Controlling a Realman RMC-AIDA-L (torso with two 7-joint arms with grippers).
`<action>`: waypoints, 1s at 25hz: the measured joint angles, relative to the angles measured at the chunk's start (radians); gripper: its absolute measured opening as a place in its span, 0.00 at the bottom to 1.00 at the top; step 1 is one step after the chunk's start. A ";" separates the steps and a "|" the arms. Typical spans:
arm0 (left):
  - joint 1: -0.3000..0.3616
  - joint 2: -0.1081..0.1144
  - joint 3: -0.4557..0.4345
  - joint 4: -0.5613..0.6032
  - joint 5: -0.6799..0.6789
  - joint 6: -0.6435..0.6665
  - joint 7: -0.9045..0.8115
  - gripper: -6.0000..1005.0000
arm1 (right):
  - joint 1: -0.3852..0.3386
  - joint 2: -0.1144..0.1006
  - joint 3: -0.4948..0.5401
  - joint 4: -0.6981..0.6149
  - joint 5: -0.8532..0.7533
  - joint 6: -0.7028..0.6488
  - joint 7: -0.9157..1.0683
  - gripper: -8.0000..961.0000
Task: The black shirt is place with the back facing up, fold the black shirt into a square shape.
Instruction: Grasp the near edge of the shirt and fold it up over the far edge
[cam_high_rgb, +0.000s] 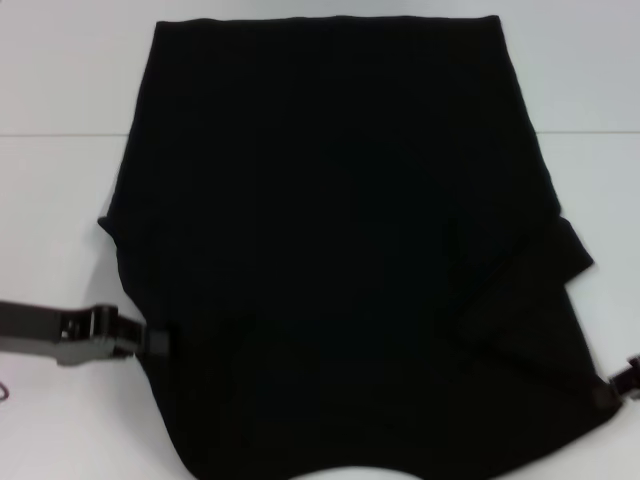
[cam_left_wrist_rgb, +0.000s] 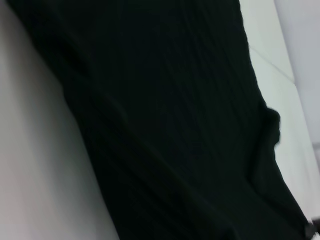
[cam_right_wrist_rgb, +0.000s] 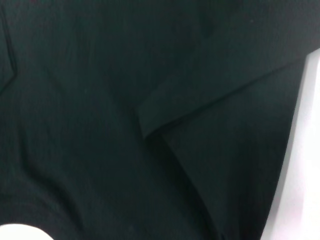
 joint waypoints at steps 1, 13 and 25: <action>0.002 0.000 0.007 0.001 0.004 0.016 0.002 0.05 | -0.021 0.004 0.000 -0.036 0.000 -0.029 0.008 0.07; 0.035 -0.022 0.073 -0.006 0.039 0.196 0.056 0.05 | -0.135 0.013 0.048 -0.169 0.034 -0.182 0.000 0.07; -0.121 0.009 0.056 -0.119 -0.132 -0.112 -0.100 0.05 | 0.062 -0.081 0.169 0.053 0.185 -0.001 -0.042 0.07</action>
